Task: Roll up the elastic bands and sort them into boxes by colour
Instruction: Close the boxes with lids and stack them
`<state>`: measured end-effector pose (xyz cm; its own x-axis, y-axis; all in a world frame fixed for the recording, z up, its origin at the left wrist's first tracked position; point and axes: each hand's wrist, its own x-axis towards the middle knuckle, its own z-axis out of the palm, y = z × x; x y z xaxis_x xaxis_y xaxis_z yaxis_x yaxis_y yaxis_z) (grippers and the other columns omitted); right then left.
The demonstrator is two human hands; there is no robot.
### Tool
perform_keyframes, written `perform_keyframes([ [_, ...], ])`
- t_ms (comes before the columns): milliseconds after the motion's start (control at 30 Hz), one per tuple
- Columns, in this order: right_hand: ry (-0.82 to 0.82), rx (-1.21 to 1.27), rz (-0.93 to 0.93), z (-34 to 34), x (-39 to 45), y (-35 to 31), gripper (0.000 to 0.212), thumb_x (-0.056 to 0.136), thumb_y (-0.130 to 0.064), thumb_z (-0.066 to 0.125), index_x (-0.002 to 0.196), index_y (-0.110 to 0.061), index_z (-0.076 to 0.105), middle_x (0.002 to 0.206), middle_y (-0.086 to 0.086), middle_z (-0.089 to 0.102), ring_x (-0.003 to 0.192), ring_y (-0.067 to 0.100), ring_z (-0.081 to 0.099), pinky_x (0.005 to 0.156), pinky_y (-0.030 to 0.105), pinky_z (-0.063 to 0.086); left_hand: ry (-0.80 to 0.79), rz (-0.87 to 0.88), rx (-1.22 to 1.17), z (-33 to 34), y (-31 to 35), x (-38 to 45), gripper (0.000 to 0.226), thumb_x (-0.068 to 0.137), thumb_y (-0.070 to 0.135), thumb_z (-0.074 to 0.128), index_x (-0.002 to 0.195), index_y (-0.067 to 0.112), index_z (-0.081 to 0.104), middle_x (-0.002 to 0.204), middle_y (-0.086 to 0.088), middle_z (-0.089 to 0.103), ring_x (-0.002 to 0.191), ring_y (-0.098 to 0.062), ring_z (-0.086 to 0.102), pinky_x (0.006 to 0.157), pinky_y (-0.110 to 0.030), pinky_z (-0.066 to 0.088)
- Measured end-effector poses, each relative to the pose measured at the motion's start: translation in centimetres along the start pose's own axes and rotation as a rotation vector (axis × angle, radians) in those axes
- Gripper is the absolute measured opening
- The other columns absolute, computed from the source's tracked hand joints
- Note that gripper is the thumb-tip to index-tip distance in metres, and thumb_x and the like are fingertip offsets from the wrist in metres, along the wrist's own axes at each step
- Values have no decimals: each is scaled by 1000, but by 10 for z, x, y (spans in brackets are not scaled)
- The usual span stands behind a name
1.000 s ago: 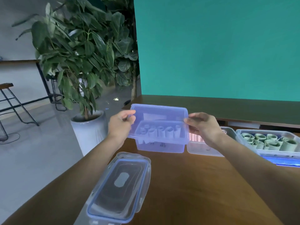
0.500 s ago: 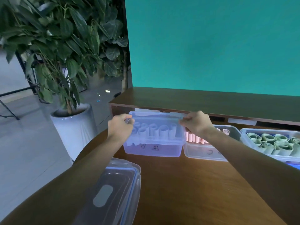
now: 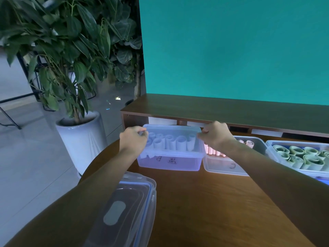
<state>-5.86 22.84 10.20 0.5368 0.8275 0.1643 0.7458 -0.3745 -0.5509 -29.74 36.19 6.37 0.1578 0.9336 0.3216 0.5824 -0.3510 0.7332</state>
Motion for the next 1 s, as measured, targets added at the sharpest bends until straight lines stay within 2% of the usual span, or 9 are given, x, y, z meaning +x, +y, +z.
perform_keyframes([
  [67, -5, -15, -4, 0, 0, -1, 33, 91, -19, 62, 68, 6, 63, 65, 15, 60, 55, 24, 41, 54, 24, 40, -15, -7, 14, 0, -1, 2, 27, 98, 31, 57, 118, 24, 74, 114, 2, 73, 119, -21, 57, 84, -14, 31],
  [200, -22, -74, -9, -2, -2, -8, 41, 93, -18, 61, 56, -8, 47, 54, 5, 39, 50, 21, 31, 47, 21, 29, -28, -12, 11, 0, -1, -2, 29, 102, 29, 55, 123, 21, 71, 117, -2, 71, 102, -13, 57, 62, 2, 24],
  [267, -44, -88, -4, -2, -2, -11, 40, 93, -19, 60, 57, -8, 48, 55, 4, 40, 50, 20, 31, 46, 21, 29, -19, -17, 8, -3, -3, -3, 28, 102, 28, 55, 122, 21, 72, 120, -2, 71, 108, -16, 60, 70, 1, 23],
  [367, -77, -84, -28, -1, -1, -14, 40, 94, -20, 60, 57, -8, 50, 56, 4, 41, 50, 20, 33, 48, 21, 31, -15, -19, 28, -9, -10, -1, 25, 102, 29, 55, 119, 23, 73, 119, -1, 72, 120, -22, 57, 87, -15, 29],
  [567, -81, -161, -101, 11, 0, -28, 35, 99, -24, 53, 76, -2, 67, 75, 14, 62, 63, 24, 53, 64, 31, 52, -5, -11, 54, -25, -17, -2, 24, 102, 26, 55, 118, 21, 73, 118, -2, 71, 107, -18, 61, 82, -11, 34],
  [633, -66, -172, -96, 18, 1, -31, 33, 102, -25, 51, 82, -3, 65, 81, 14, 63, 68, 25, 56, 64, 30, 50, -30, 8, 85, -28, -18, -2, 26, 103, 25, 52, 120, 20, 71, 120, -3, 70, 104, -18, 60, 79, -12, 36],
  [767, -37, -179, -58, 32, 2, -31, 31, 105, -25, 47, 95, -1, 63, 89, 16, 60, 77, 31, 55, 68, 30, 43, -138, 31, 129, -27, -24, 2, 37, 107, 29, 40, 136, 24, 62, 126, -11, 68, 107, -36, 62, 96, -36, 49],
  [867, -45, -176, -55, 35, 2, -31, 33, 106, -23, 44, 94, 3, 61, 87, 14, 56, 79, 30, 51, 70, 30, 40, -234, -3, 206, -24, -25, 5, 43, 108, 38, 31, 147, 33, 48, 125, -17, 67, 114, -43, 57, 104, -43, 44],
  [1000, -69, -155, 17, 36, 11, -32, 30, 106, -24, 49, 99, 1, 64, 93, 15, 59, 81, 30, 55, 71, 31, 46, -289, -12, 204, -27, -24, 7, 46, 107, 42, 30, 151, 37, 41, 132, -19, 62, 100, -30, 59, 95, -32, 44],
])
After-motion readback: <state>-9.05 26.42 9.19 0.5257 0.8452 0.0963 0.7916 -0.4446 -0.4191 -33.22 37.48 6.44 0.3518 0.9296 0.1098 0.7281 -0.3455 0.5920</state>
